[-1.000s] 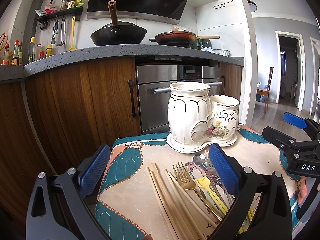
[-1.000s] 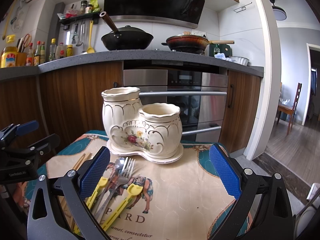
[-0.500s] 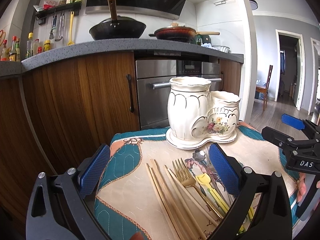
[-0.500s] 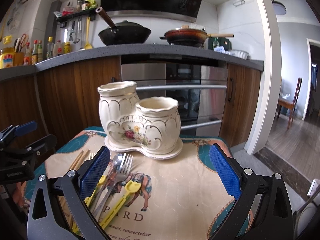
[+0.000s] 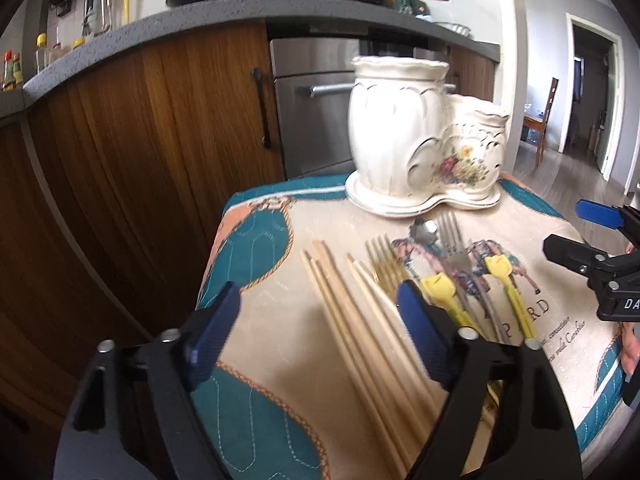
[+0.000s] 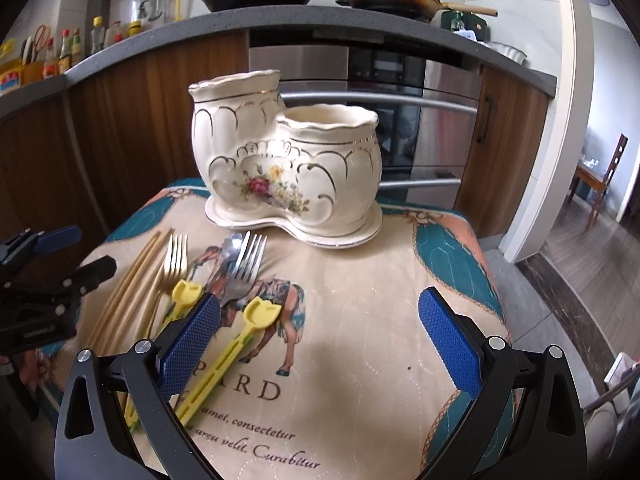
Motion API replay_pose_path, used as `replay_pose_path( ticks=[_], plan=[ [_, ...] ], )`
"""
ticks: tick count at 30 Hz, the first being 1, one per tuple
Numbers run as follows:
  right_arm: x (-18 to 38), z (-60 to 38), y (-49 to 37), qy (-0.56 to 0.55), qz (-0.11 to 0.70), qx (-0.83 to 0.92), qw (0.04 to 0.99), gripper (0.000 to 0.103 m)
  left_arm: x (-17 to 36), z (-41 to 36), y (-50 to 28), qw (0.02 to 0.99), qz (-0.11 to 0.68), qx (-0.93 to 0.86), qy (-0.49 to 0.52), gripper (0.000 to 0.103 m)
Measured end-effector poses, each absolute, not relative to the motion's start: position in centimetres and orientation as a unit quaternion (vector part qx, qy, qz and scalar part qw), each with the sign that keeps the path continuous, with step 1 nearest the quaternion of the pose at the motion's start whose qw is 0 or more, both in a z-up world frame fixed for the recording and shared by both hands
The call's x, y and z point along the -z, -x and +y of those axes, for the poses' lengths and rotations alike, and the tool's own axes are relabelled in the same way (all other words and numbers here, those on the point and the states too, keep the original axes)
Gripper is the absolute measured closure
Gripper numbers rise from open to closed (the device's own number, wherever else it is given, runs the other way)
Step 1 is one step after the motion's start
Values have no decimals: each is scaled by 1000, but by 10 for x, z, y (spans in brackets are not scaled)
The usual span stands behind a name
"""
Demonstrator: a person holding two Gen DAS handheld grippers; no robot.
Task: Organize utensils
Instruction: 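Close the left tool on a wooden chopstick while the right tool grasps a yellow plastic utensil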
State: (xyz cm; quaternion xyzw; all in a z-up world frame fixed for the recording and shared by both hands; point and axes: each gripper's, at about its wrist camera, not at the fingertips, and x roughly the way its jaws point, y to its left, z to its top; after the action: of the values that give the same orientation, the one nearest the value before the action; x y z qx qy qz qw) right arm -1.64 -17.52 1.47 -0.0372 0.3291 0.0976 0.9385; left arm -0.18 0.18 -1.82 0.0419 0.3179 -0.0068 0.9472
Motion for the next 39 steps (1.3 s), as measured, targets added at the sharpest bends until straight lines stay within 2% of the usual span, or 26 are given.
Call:
replay_pose_path(
  ticks=[1, 3, 6, 8, 20, 28, 31, 33, 34, 35, 36, 39],
  plan=[
    [-14, -175, 15, 39, 330, -93, 939, 5, 19, 4, 1, 945, 325, 6, -38, 34],
    [-15, -176, 15, 37, 330, -91, 939, 5, 26, 7, -3, 937, 348, 10, -30, 49],
    [-16, -179, 14, 32, 331, -91, 939, 5, 36, 8, -8, 928, 370, 5, -33, 64],
    [-17, -179, 15, 33, 331, -91, 939, 5, 39, 8, -8, 924, 380, 2, -32, 69],
    [-12, -175, 11, 42, 351, -103, 930, 5, 43, 1, -23, 908, 416, 2, -41, 70],
    [2, -169, 4, 46, 387, -132, 911, 5, 40, -3, -24, 896, 442, 22, -40, 74],
    [5, -165, 5, 49, 393, -141, 907, 6, 40, -4, -22, 899, 436, 25, -42, 80],
    [6, -160, 6, 54, 395, -150, 905, 8, 40, -7, -21, 900, 433, 31, -46, 90],
    [7, -157, 7, 58, 395, -155, 904, 8, 39, -7, -20, 900, 433, 33, -48, 91],
    [8, -154, 8, 60, 396, -161, 902, 13, 39, -8, -20, 900, 432, 34, -49, 92],
    [10, -151, 7, 65, 400, -161, 900, 22, 39, -8, -19, 900, 431, 35, -50, 92],
    [16, -144, 5, 77, 408, -165, 895, 37, 40, -6, -20, 901, 429, 38, -45, 92]
  ],
)
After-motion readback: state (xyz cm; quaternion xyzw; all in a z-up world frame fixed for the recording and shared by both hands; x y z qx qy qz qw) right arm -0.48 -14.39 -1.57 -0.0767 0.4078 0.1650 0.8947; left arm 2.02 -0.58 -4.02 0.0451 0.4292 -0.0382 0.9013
